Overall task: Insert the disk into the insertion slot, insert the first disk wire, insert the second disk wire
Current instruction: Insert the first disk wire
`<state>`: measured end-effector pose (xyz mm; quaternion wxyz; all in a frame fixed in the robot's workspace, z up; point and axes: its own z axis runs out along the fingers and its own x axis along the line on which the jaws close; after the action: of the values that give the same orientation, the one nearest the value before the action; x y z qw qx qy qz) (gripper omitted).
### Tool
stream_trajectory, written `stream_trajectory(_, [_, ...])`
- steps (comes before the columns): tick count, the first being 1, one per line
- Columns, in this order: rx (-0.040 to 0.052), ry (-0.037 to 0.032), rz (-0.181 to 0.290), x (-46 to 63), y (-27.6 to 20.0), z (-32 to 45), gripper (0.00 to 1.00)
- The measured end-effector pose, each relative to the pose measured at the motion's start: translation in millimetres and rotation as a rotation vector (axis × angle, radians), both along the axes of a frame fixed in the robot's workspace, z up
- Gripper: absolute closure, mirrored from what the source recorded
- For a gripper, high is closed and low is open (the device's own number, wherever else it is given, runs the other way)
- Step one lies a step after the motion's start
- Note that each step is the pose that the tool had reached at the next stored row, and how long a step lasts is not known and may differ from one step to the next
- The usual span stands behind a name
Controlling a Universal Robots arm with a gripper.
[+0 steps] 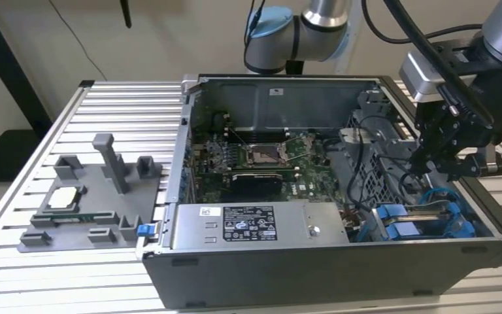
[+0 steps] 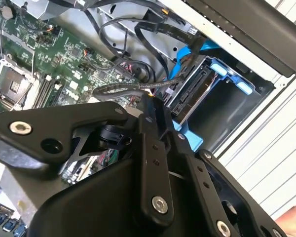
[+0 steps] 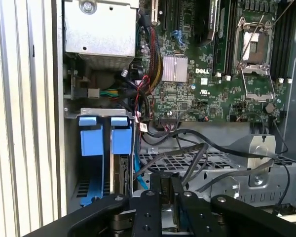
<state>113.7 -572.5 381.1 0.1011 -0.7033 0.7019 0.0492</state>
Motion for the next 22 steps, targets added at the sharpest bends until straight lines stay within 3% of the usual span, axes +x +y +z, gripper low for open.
stream_trajectory(9, [-0.0003,0.0,0.0,0.0,0.0,-0.1,1.0])
stream_trajectory(11, [-0.0136,-0.0001,0.0,0.1,0.0,-0.6,1.0])
stream_trajectory(14, [-0.0528,0.0,0.0,0.3,0.0,-0.9,1.0])
stream_trajectory(16, [-0.0725,0.0,0.0,0.8,0.0,-1.5,1.0])
stream_trajectory(17, [-0.0759,0.0,0.0,0.9,0.0,-1.7,1.0])
stream_trajectory(22, [-0.0764,0.0,0.0,1.0,0.0,-1.7,1.0])
